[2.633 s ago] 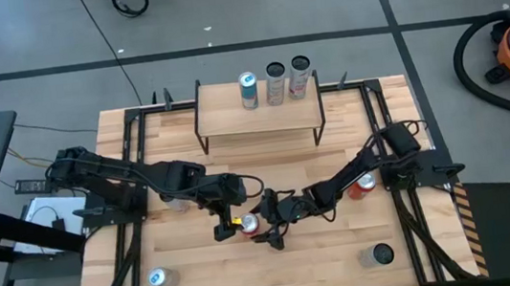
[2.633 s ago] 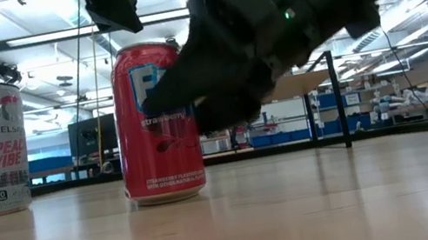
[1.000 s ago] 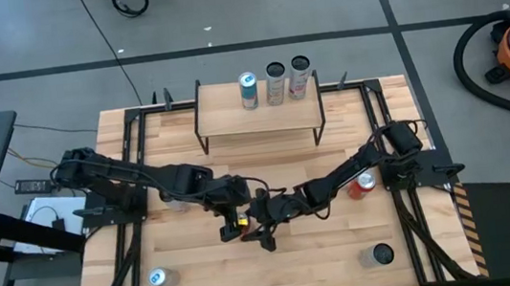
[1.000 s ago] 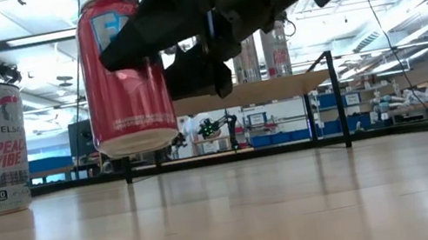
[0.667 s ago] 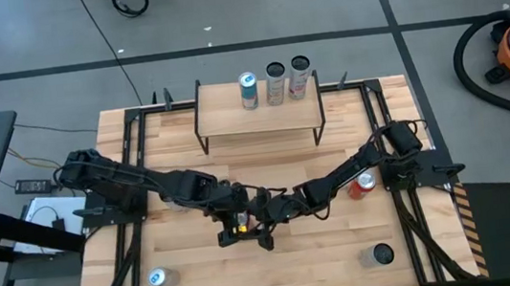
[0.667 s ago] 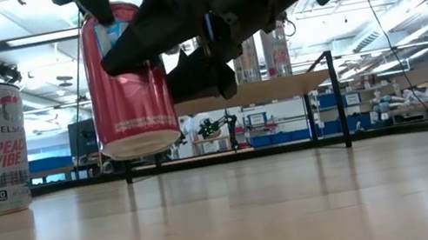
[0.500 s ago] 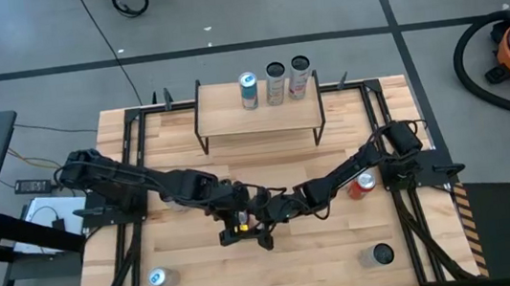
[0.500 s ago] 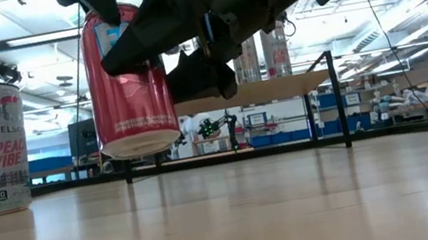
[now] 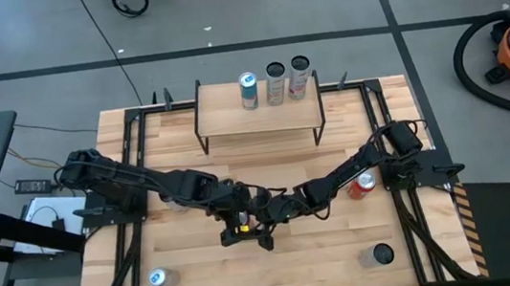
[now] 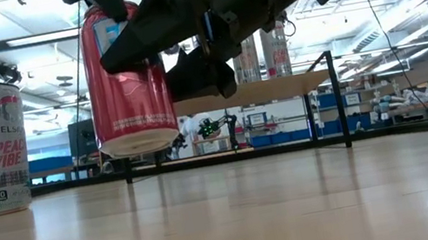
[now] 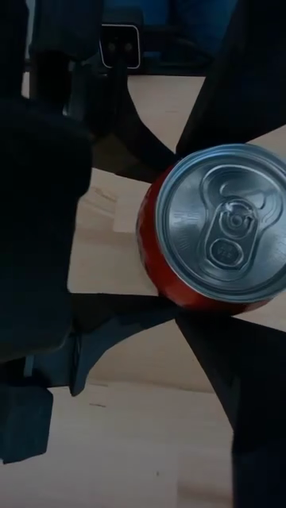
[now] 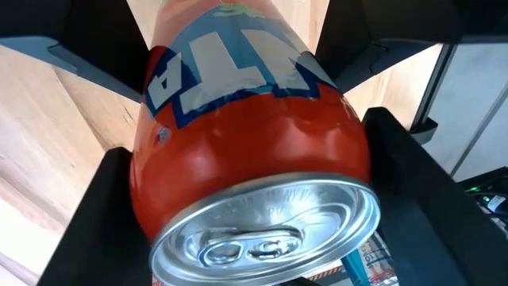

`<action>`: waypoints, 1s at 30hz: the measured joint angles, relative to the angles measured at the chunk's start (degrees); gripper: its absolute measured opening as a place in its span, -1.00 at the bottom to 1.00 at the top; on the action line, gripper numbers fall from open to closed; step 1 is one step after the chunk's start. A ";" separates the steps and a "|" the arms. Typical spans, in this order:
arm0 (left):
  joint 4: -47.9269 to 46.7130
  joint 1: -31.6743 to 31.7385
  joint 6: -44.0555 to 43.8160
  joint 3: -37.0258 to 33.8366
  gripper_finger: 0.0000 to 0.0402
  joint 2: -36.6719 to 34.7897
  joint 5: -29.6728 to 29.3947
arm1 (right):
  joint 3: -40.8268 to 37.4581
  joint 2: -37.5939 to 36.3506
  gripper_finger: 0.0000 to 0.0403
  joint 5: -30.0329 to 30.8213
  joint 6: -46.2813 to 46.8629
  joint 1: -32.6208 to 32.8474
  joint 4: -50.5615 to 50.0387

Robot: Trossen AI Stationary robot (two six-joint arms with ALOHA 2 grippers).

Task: Place canned beverage on shelf
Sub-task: Put the left red soda can on the shelf

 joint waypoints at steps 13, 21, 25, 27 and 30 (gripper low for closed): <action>-0.61 0.08 0.62 0.02 0.49 0.00 0.48 | 0.00 0.00 0.61 -0.72 -0.92 -0.09 0.13; -0.94 0.07 2.02 0.02 0.49 0.00 0.99 | 0.00 0.00 0.80 -1.71 -1.67 -0.09 0.86; -2.01 -0.02 2.18 0.00 0.49 0.00 0.98 | 0.11 -0.20 0.83 -1.91 -1.77 -0.04 1.33; -2.94 0.04 2.32 0.00 0.49 0.00 0.90 | 0.11 -0.20 0.83 -2.33 -1.77 -0.11 1.01; -3.51 0.07 2.36 0.00 0.49 0.00 1.13 | 0.11 -0.20 0.83 -4.55 -1.75 -0.17 0.94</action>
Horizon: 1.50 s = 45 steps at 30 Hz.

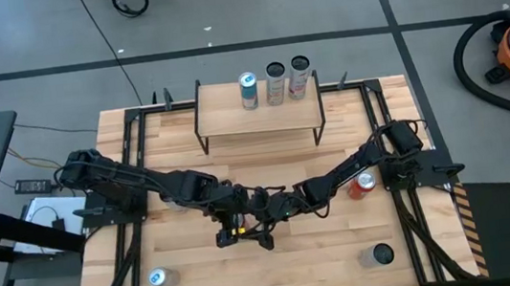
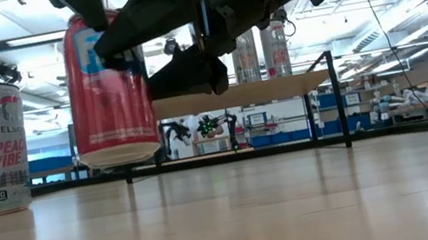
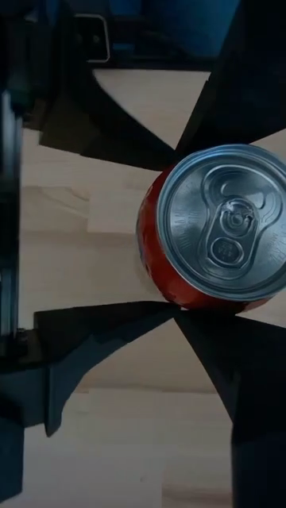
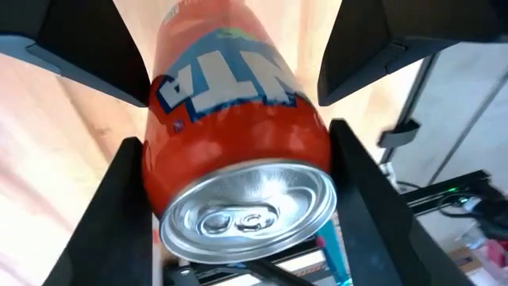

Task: Place canned beverage on shelf
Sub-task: Put the left red soda can on the shelf

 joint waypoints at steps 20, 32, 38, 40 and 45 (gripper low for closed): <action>-13.82 11.98 9.37 7.97 0.49 -0.02 2.27 | -0.07 -3.62 0.83 -12.39 3.55 0.54 -5.74; -20.58 21.82 21.52 15.97 0.49 -0.02 2.32 | -0.11 -4.61 0.83 -10.02 0.70 1.97 -7.67; -24.79 27.97 27.31 21.88 0.49 -0.02 2.15 | -0.15 -4.61 0.83 -9.77 0.66 2.55 -8.86; -26.14 30.14 29.10 24.03 0.49 -0.02 2.17 | -0.15 -4.61 0.83 -8.87 0.66 2.74 -9.26; -27.56 35.35 34.29 28.65 0.49 -0.07 2.23 | -0.17 -4.61 0.83 -4.91 -0.84 2.33 -10.30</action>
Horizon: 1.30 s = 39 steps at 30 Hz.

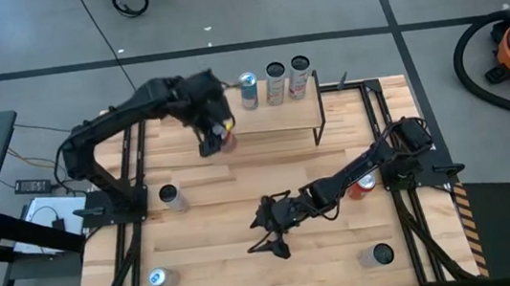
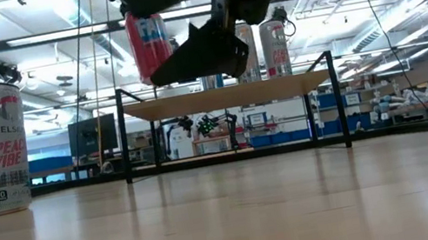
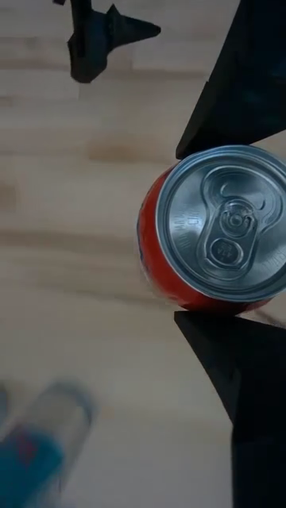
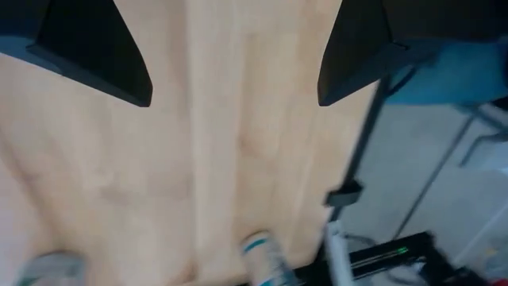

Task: Place canned beverage on shelf
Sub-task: Put the left red soda can on the shelf

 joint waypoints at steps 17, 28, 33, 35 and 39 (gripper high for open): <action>1.18 14.15 13.30 5.32 0.49 0.34 -0.01 | 0.00 0.00 0.83 2.51 -0.93 -9.02 0.40; 6.23 16.66 18.60 5.99 0.49 6.65 -1.60 | 0.00 0.00 0.83 2.55 -1.21 -8.17 0.96; 2.55 17.90 19.41 8.31 0.49 7.79 -2.21 | 0.00 0.00 0.83 2.55 -2.88 -8.44 0.96; 2.08 18.28 19.38 8.31 0.49 8.05 -1.99 | 0.00 0.00 0.83 2.53 -2.94 -8.85 0.88; 1.97 18.27 19.34 8.29 0.49 7.99 0.02 | 0.00 0.00 0.83 2.55 -2.99 -9.51 0.74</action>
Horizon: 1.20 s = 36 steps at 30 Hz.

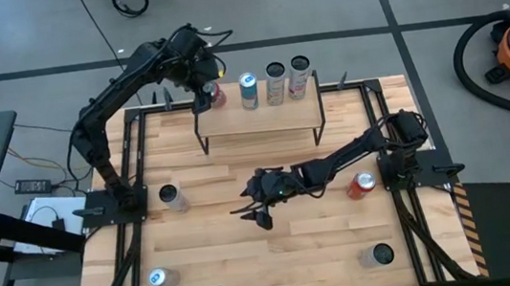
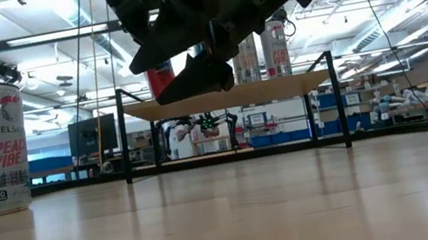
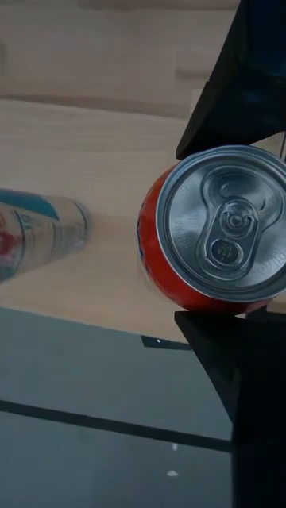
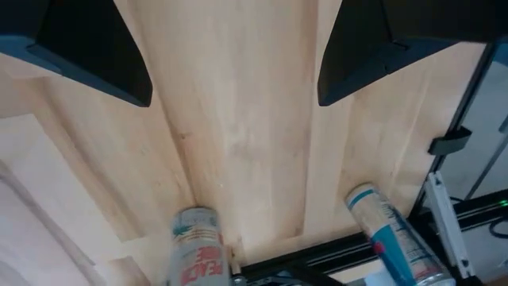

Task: Place canned beverage on shelf
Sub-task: Put the left red soda can on the shelf

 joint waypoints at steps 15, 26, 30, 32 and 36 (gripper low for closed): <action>-2.82 -0.57 -4.13 0.00 0.49 0.18 0.42 | 0.00 0.00 0.83 -0.02 0.09 0.24 -0.06; -2.97 -0.76 -5.13 0.00 0.49 0.37 0.32 | 0.00 0.00 0.83 -0.15 0.00 0.27 -0.22; -2.98 -0.74 -5.17 -0.02 0.50 0.37 0.31 | 0.02 0.00 0.83 -0.17 0.00 0.29 -0.31; -2.99 -0.74 -5.18 -0.02 0.54 0.37 0.28 | 0.02 0.00 0.83 -0.17 0.00 0.31 -0.32; -2.97 -0.74 -5.18 -0.02 0.57 0.39 0.29 | 0.02 0.00 0.83 -0.17 0.03 0.34 -0.33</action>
